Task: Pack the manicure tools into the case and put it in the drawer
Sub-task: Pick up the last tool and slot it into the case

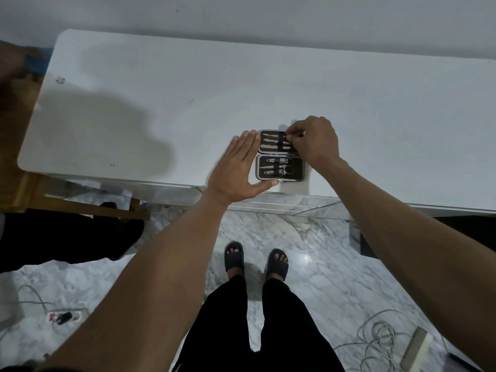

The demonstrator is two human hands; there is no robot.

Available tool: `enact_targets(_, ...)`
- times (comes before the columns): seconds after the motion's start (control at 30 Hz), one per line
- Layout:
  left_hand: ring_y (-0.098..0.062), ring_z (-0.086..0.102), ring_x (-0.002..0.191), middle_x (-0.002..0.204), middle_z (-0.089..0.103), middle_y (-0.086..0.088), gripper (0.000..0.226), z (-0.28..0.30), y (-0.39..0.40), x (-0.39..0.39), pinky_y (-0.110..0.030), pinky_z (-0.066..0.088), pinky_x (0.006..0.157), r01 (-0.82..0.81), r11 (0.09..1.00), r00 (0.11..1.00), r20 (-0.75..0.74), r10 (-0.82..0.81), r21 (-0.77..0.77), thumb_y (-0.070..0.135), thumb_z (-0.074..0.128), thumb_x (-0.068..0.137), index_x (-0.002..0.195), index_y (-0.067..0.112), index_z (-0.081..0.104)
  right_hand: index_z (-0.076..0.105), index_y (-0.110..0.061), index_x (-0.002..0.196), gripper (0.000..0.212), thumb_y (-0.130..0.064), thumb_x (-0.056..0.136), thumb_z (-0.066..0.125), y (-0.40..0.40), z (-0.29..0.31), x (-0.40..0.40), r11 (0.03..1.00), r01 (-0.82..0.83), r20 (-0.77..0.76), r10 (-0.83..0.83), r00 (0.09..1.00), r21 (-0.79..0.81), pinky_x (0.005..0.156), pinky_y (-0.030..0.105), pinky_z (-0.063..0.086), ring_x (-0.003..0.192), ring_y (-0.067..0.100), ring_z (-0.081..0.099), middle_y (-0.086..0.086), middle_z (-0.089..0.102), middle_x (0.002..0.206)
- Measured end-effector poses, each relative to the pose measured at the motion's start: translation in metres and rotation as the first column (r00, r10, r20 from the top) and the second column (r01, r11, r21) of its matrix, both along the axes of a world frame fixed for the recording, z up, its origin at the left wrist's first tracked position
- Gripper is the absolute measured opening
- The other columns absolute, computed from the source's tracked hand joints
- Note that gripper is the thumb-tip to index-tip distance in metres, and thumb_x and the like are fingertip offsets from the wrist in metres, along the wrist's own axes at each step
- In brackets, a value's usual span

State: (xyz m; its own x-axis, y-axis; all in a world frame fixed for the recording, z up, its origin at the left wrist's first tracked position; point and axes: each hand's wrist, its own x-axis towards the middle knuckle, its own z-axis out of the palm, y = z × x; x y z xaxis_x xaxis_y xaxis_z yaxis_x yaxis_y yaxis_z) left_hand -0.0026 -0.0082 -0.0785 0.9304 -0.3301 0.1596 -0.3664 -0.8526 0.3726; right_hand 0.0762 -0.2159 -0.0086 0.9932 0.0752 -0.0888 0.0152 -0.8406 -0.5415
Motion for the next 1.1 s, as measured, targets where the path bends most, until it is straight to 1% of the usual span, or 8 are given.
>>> enact_targets(0.1,-0.029,0.019,0.163,0.173,0.025,-0.016,0.113,0.000,0.000,0.000,-0.048,0.018,0.133,0.000,1.000,1.000,-0.007,0.000,-0.001,0.079,0.055,0.090,0.164,-0.001,0.024,0.074,-0.025,0.103,0.020,-0.030,0.086,0.063,-0.004,0.004,0.003,0.997,0.071,0.007,-0.071,0.997,0.036,0.072,0.026,0.043,0.094,0.015,0.062,-0.005,0.073,0.092)
enact_targets(0.2,-0.029,0.018,0.163,0.173,0.025,-0.016,0.113,0.000,0.001,0.000,-0.049,0.018,0.133,0.006,1.000,1.000,-0.009,-0.006,0.002,0.080,0.053,0.091,0.164,-0.001,0.024,0.075,-0.024,0.101,0.019,-0.029,0.087,0.063,-0.008,0.005,0.006,0.987,0.152,-0.064,-0.150,0.987,0.042,0.078,0.029,0.051,0.093,0.015,0.065,-0.004,0.074,0.097)
enact_targets(0.27,-0.029,0.018,0.163,0.173,0.024,-0.017,0.113,0.000,0.001,0.000,-0.049,0.017,0.133,0.010,1.000,1.000,-0.015,-0.010,0.004,0.080,0.051,0.091,0.164,-0.001,0.024,0.077,-0.022,0.095,0.016,-0.023,0.087,0.063,-0.009,0.005,0.008,0.988,0.145,-0.133,-0.138,0.982,0.048,0.082,0.033,0.055,0.091,0.017,0.068,0.000,0.075,0.097)
enact_targets(0.37,-0.029,0.019,0.163,0.173,0.025,-0.017,0.113,0.001,0.001,0.000,-0.048,0.016,0.134,0.003,1.000,1.000,-0.007,-0.003,-0.003,0.081,0.050,0.091,0.164,-0.002,0.025,0.077,-0.015,0.097,0.017,-0.015,0.087,0.063,-0.009,0.007,0.013,0.989,0.135,-0.163,-0.123,0.979,0.061,0.086,0.031,0.053,0.094,0.020,0.067,0.004,0.075,0.099)
enact_targets(0.67,-0.029,0.018,0.163,0.173,0.024,-0.017,0.109,0.001,0.000,0.000,-0.046,0.015,0.134,0.001,1.000,1.000,-0.010,-0.001,0.002,0.078,0.047,0.094,0.164,-0.001,0.024,0.076,-0.014,0.096,0.012,-0.016,0.088,0.067,-0.012,0.010,0.020,0.971,0.197,-0.211,-0.166,0.963,0.136,0.091,0.033,0.052,0.096,0.019,0.067,0.006,0.074,0.099)
enact_targets(0.8,-0.030,0.020,0.162,0.172,0.026,-0.019,0.099,0.001,0.000,0.000,-0.046,0.016,0.134,-0.002,1.000,1.000,-0.001,0.002,0.017,0.071,0.043,0.099,0.164,-0.002,0.025,0.075,-0.017,0.092,0.010,-0.017,0.087,0.066,-0.016,0.013,0.021,0.953,0.233,-0.180,-0.199,0.963,0.193,0.085,0.032,0.054,0.085,0.015,0.066,0.004,0.074,0.093)
enact_targets(0.93,-0.028,0.018,0.163,0.172,0.024,-0.018,0.092,0.000,0.000,0.002,-0.046,0.015,0.134,-0.007,0.998,1.000,-0.019,0.008,0.059,0.068,0.037,0.103,0.164,0.000,0.025,0.074,-0.018,0.084,0.010,-0.013,0.084,0.066,-0.022,0.018,0.022,0.904,0.258,-0.183,-0.206,0.961,0.339,0.080,0.044,0.059,0.071,0.013,0.063,-0.003,0.071,0.078)
enact_targets(1.1,-0.027,0.019,0.163,0.172,0.025,-0.016,0.083,0.000,-0.001,0.002,-0.042,0.012,0.135,-0.025,0.999,1.000,-0.015,0.025,0.044,0.060,0.038,0.106,0.165,0.002,0.026,0.072,-0.013,0.085,0.010,-0.007,0.086,0.064,-0.026,0.029,0.013,0.882,0.205,-0.166,-0.147,0.975,0.424,0.074,0.044,0.061,0.072,0.012,0.065,-0.002,0.070,0.078)
